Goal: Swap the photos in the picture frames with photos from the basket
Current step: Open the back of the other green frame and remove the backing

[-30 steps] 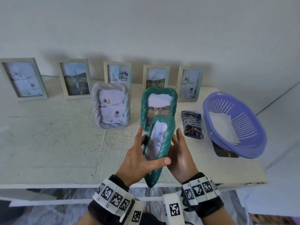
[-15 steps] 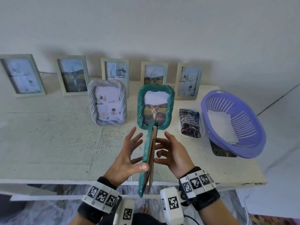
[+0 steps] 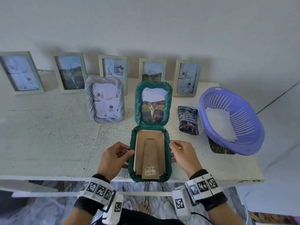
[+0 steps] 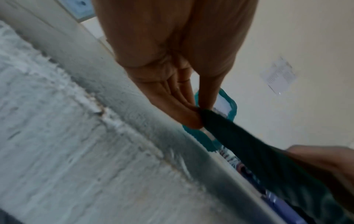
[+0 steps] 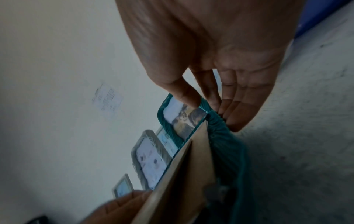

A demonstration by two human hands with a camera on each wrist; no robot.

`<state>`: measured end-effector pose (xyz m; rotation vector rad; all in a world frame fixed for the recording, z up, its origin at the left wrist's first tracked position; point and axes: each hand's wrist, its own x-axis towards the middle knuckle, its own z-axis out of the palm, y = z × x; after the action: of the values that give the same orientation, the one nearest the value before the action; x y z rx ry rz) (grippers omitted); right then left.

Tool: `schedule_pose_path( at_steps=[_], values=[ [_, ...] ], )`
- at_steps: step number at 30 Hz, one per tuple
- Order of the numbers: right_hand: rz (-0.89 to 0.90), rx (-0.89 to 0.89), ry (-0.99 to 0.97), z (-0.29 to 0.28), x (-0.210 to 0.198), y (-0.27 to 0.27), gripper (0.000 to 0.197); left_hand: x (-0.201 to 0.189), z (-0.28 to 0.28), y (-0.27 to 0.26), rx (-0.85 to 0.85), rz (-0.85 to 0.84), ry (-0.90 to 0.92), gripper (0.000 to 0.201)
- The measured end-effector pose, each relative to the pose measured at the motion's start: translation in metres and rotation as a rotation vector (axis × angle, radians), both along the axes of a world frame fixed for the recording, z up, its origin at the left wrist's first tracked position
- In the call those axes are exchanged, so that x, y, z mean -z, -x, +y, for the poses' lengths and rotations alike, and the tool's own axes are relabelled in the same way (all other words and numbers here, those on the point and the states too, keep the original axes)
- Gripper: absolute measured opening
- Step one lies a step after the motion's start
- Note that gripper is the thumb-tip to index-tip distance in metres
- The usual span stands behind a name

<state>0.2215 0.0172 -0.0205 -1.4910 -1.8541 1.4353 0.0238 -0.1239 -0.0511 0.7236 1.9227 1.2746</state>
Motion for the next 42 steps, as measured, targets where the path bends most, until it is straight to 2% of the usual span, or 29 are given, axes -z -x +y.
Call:
schedule_pose_path(
  at_steps=[2, 5, 10, 14, 17, 21, 34, 39, 42],
  values=[
    [-0.087, -0.052, -0.148, -0.003, 0.009, -0.001, 0.024, 0.004, 0.001, -0.001, 0.009, 0.091, 0.054, 0.011],
    [-0.174, -0.117, -0.306, -0.004, 0.015, -0.002, 0.028, 0.006, 0.002, -0.003, 0.020, 0.133, 0.075, 0.010],
    [-0.296, -0.221, -0.463, 0.001, 0.018, 0.003, 0.031, 0.005, 0.003, -0.003, 0.056, 0.149, 0.097, 0.013],
    [-0.470, -0.406, -0.598, 0.004, 0.011, 0.008, 0.039, 0.006, 0.004, -0.005, 0.080, 0.183, 0.119, 0.013],
    [-0.599, -0.508, -0.632, 0.007, 0.010, 0.013, 0.043, 0.006, 0.004, -0.006, 0.063, 0.198, 0.119, 0.014],
    [-0.673, -0.583, -0.660, 0.011, 0.011, 0.013, 0.044, 0.006, 0.004, -0.006, 0.057, 0.201, 0.121, 0.015],
    [-0.702, -0.721, -0.665, 0.024, 0.009, -0.010, 0.041, 0.007, 0.004, -0.010, 0.066, 0.213, 0.119, 0.015],
    [-0.530, -0.693, -0.551, 0.014, 0.004, -0.019, 0.046, 0.004, 0.005, -0.010, 0.077, 0.209, 0.137, 0.014],
    [-0.490, -0.730, -0.472, 0.002, 0.000, -0.020, 0.057, -0.001, 0.007, -0.005, 0.133, 0.211, 0.181, 0.011]
  ],
)
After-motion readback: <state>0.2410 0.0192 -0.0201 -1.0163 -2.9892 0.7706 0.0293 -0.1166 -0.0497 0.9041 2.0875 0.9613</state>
